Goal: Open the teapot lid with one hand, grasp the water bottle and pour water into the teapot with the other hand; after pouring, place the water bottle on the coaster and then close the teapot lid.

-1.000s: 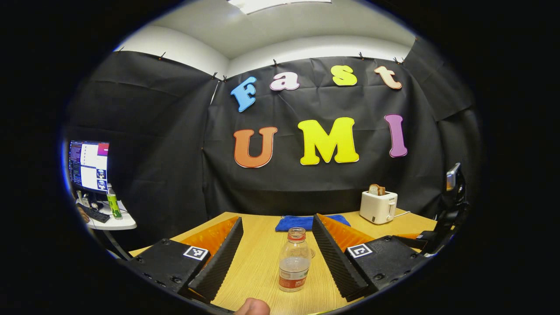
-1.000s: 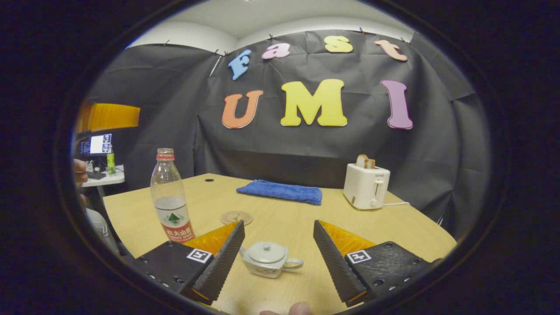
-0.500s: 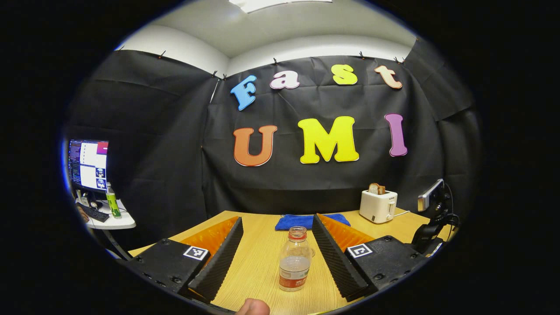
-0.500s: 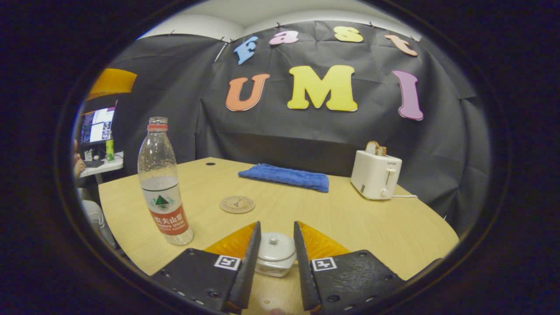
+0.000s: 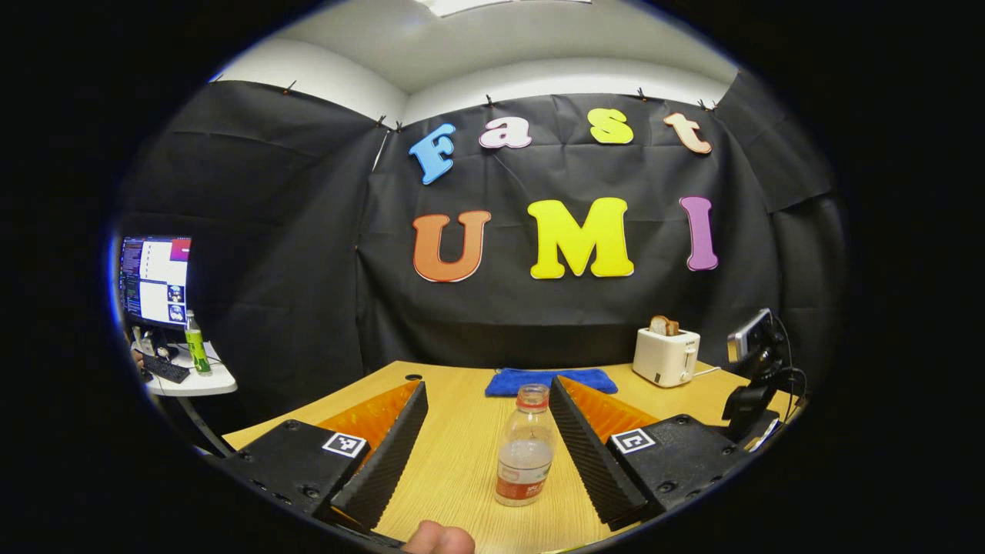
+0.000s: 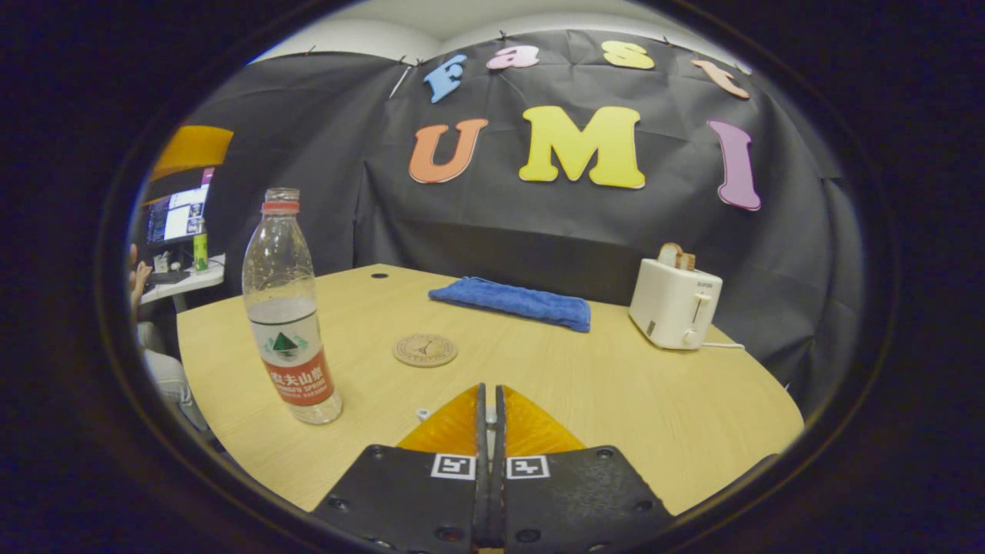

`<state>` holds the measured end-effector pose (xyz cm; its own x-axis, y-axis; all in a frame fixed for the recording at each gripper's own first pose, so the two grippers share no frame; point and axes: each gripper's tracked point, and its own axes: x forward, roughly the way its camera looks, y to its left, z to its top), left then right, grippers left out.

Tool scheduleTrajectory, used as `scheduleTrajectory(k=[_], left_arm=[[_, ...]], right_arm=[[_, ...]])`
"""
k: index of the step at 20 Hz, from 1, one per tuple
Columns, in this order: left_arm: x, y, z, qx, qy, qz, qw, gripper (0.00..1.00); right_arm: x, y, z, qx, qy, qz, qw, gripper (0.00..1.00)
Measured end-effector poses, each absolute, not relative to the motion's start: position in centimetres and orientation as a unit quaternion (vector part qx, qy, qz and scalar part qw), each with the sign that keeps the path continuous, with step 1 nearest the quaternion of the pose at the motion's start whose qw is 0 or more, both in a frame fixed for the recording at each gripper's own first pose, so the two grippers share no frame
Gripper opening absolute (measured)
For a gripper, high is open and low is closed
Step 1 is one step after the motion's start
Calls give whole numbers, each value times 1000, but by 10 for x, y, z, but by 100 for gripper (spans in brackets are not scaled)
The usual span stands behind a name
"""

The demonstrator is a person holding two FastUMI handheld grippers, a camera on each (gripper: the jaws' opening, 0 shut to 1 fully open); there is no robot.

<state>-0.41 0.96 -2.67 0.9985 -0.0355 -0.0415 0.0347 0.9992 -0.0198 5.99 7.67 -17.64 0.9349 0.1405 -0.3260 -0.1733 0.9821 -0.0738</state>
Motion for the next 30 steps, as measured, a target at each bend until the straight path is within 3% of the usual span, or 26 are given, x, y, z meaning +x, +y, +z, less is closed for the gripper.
scheduleTrajectory(k=[6,10,13,25,27,30], left_arm=[[-18,21,-98,25,87,-18,996,99],[-14,-8,-131,-11,120,-65,991,99],[-10,-27,-144,-32,140,-96,985,100],[20,-44,-180,-30,182,-113,976,100],[26,-41,-182,-24,183,-104,977,98],[30,-40,-181,-19,182,-99,978,83]], right_arm=[[65,78,-170,-34,155,90,983,0],[63,77,-159,-31,146,97,984,0],[60,73,-149,-27,139,101,985,0],[40,40,-128,-25,122,92,988,0],[38,33,-126,-24,121,88,988,0],[34,24,-123,-20,118,82,989,0]])
